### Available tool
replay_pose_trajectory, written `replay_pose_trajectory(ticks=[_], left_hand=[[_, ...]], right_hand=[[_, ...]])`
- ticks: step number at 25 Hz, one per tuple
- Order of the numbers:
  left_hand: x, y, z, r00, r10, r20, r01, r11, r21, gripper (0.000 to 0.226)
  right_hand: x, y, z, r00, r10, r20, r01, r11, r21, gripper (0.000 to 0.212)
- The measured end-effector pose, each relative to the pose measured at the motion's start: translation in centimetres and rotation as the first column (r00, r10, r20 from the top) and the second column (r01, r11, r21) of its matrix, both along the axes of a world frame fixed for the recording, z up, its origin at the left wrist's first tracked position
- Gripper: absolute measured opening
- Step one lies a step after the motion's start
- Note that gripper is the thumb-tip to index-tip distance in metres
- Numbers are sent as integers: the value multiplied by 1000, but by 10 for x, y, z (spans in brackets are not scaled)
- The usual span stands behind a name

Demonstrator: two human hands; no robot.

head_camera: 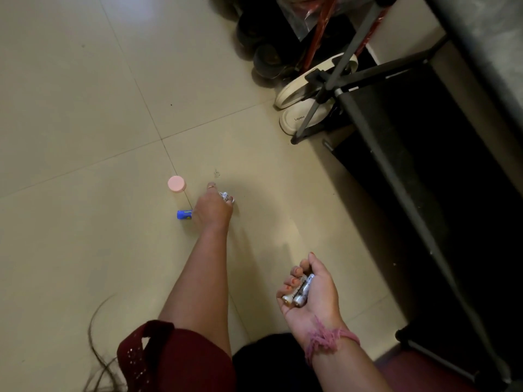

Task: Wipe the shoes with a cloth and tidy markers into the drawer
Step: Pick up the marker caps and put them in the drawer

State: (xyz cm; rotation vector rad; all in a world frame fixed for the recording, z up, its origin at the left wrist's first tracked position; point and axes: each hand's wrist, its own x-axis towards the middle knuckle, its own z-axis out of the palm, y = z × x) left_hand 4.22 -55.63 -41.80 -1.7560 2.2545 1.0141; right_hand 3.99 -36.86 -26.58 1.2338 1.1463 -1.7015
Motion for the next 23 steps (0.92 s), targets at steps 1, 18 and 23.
replay_pose_trajectory(ticks=[1,18,23], left_hand=[[-1,0,-4,1000,12,15,-12,1000,23,35],[14,47,31,768,277,-577,24,888,459,34],[36,73,112,466,640,-611,186,605,774,24]], right_hand=[[1,-1,0,1000,-5,3,5,1000,-4,34],[-3,5,0,994,-42,101,67,965,-254,22],[-35,1,39,998,-48,-47,24,903,-428,20]])
